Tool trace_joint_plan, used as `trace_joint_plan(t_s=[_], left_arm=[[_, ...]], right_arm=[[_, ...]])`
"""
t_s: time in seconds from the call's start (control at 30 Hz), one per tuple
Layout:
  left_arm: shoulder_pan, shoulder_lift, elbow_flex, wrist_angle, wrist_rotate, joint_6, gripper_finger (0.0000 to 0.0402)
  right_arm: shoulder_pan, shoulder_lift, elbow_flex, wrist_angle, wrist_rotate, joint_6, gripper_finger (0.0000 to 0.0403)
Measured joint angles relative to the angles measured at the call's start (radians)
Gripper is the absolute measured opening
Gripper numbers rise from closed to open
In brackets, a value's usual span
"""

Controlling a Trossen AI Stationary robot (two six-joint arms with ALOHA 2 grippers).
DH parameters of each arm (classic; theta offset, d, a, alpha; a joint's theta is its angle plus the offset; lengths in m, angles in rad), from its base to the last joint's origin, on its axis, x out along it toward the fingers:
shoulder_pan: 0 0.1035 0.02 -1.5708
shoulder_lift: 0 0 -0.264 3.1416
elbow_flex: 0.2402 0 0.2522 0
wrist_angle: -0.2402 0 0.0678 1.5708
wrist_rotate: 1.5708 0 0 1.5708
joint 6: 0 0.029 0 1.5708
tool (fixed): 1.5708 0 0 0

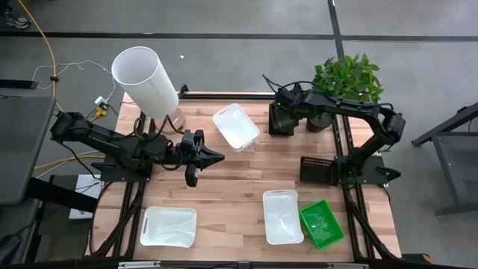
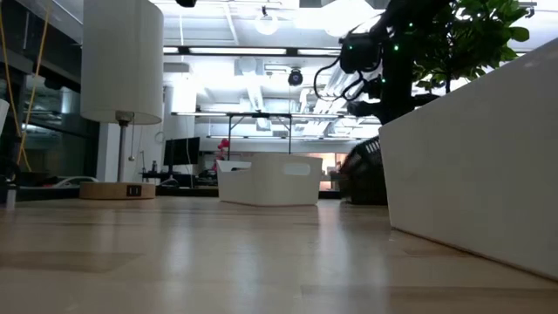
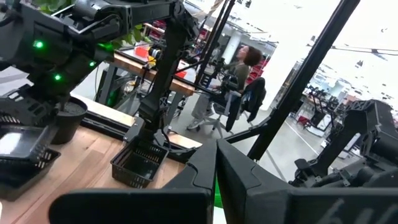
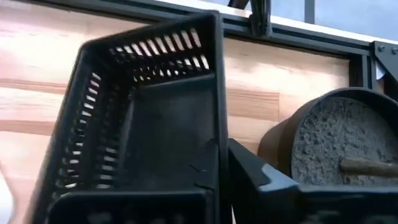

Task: Stack baskets by color
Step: Stack the bottom left black bin on top of the top black bin

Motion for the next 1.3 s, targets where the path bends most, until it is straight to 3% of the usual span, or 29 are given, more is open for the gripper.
trace_joint_plan(t_s=[0.5, 0.73, 0.93, 1.1, 1.3], left_arm=[[0.002, 0.000, 0.000, 0.000, -0.002, 0.004, 0.0001], [0.002, 0.000, 0.000, 0.000, 0.001, 0.009, 0.0000], [0.002, 0.000, 0.000, 0.000, -0.007, 0.010, 0.0000], [0.002, 0.000, 0.000, 0.000, -0.026, 0.010, 0.0000], [0.017, 0.000, 0.000, 0.001, -0.026, -0.004, 0.0000]], right_arm=[[0.092, -0.159, -0.011, 0.029, 0.012, 0.076, 0.0002], [0.126, -0.212, -0.270, 0.347, -0.052, 0.206, 0.0001], [0.125, -0.372, -0.483, 0.587, -0.003, 0.312, 0.0001], [0.123, -0.451, -0.569, 0.614, 0.063, 0.359, 0.0000], [0.122, -0.405, -0.606, 0.678, 0.084, 0.371, 0.0000]])
